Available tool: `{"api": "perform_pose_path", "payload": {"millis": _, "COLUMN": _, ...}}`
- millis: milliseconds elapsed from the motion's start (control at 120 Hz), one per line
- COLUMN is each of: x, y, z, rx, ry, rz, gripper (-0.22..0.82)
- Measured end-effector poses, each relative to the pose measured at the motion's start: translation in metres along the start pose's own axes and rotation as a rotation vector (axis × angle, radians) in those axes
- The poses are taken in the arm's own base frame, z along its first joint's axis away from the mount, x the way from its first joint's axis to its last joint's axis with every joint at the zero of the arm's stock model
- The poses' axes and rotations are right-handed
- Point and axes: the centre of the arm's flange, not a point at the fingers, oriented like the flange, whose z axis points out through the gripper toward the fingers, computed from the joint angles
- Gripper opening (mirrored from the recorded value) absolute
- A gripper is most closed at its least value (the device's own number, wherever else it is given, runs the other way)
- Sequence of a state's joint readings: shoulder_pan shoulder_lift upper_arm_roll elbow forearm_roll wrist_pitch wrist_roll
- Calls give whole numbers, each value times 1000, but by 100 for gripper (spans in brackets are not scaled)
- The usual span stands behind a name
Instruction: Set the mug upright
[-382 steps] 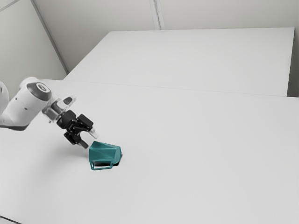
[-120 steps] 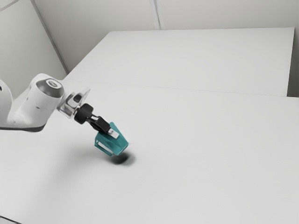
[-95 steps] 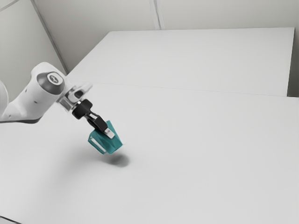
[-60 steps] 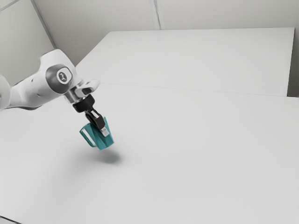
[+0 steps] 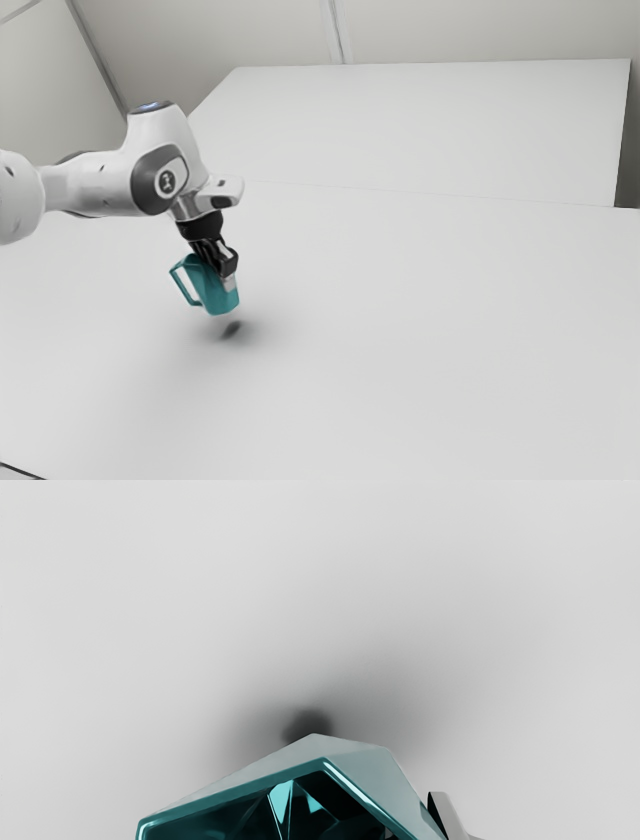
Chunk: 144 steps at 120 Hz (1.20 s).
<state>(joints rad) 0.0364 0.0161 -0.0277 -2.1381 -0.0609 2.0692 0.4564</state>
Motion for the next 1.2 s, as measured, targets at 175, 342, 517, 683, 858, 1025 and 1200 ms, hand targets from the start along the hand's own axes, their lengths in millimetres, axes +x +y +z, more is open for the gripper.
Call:
{"api": "perform_pose_path", "payload": {"millis": 175, "x": 15, "y": 19, "z": 5, "rx": 76, "ry": 17, "rz": 9, "gripper": -18}}
{"api": "perform_pose_path", "payload": {"millis": 342, "x": 30, "y": 35, "z": 13, "rx": 123, "ry": 48, "rz": 18, "gripper": -18}}
{"api": "perform_pose_path", "payload": {"millis": 517, "x": 33, "y": 27, "z": 17, "rx": 149, "ry": 97, "rz": -24, "gripper": -18}}
{"api": "perform_pose_path", "payload": {"millis": 683, "x": 36, "y": 20, "z": 28, "rx": 152, "ry": 108, "rz": -63, "gripper": -18}}
{"api": "perform_pose_path", "payload": {"millis": 858, "x": 40, "y": 21, "z": 36, "rx": 151, "ry": 116, "rz": -85, "gripper": -18}}
{"api": "perform_pose_path", "payload": {"millis": 1025, "x": 42, "y": 20, "z": 43, "rx": 149, "ry": 116, "rz": -105, "gripper": -18}}
{"api": "perform_pose_path", "payload": {"millis": 1200, "x": 43, "y": 19, "z": 49, "rx": 146, "ry": 116, "rz": -121, "gripper": -18}}
